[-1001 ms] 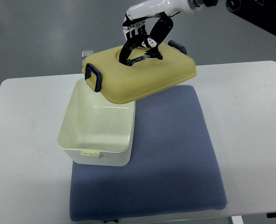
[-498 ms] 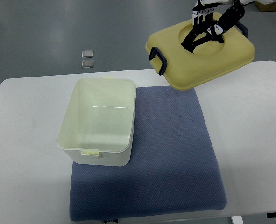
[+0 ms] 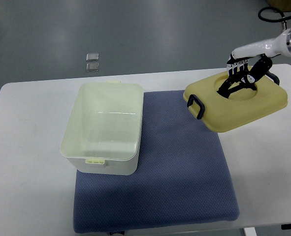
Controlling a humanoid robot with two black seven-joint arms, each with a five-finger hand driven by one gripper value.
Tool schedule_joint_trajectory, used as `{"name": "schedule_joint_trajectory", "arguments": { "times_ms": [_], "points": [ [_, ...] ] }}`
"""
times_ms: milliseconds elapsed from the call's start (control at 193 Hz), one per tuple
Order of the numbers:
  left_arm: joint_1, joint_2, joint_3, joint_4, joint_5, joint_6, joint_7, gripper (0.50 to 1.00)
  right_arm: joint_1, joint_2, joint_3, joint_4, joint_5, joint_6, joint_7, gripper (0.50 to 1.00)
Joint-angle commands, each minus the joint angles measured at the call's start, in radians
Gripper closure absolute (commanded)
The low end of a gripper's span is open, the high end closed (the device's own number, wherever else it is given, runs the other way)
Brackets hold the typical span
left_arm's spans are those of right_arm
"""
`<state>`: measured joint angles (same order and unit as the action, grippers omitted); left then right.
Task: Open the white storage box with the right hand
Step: 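Lower the yellow lid onto the blue cushion beside the box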
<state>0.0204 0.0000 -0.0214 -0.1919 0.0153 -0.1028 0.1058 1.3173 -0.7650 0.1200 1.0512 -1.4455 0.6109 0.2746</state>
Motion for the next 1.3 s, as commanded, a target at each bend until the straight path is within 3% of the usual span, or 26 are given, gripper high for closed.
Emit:
{"name": "schedule_joint_trajectory", "arguments": {
  "times_ms": [0,233,389,794,1297],
  "points": [
    [0.001,0.0,0.0,0.002,0.0,0.0,0.0,0.5,-0.01,0.007,-0.045,0.003,-0.01,0.0,0.0,1.0],
    [0.003,0.0,0.0,0.003,0.0,0.0,0.0,0.5,-0.017,0.023,-0.062,0.046,-0.007,0.0,0.003,1.0],
    [0.003,0.0,0.0,0.003,0.0,0.0,0.0,0.5,-0.036,0.059,-0.063,0.108,-0.007,-0.039,-0.002,1.0],
    [0.003,0.0,0.0,0.005,0.0,0.0,0.0,0.5,-0.072,0.207,-0.066,0.108,0.007,-0.158,0.0,1.0],
    [0.003,0.0,-0.002,0.008,0.0,0.0,0.0,0.5,-0.107,0.305,-0.066,0.093,0.01,-0.207,0.006,1.0]
  ]
}}
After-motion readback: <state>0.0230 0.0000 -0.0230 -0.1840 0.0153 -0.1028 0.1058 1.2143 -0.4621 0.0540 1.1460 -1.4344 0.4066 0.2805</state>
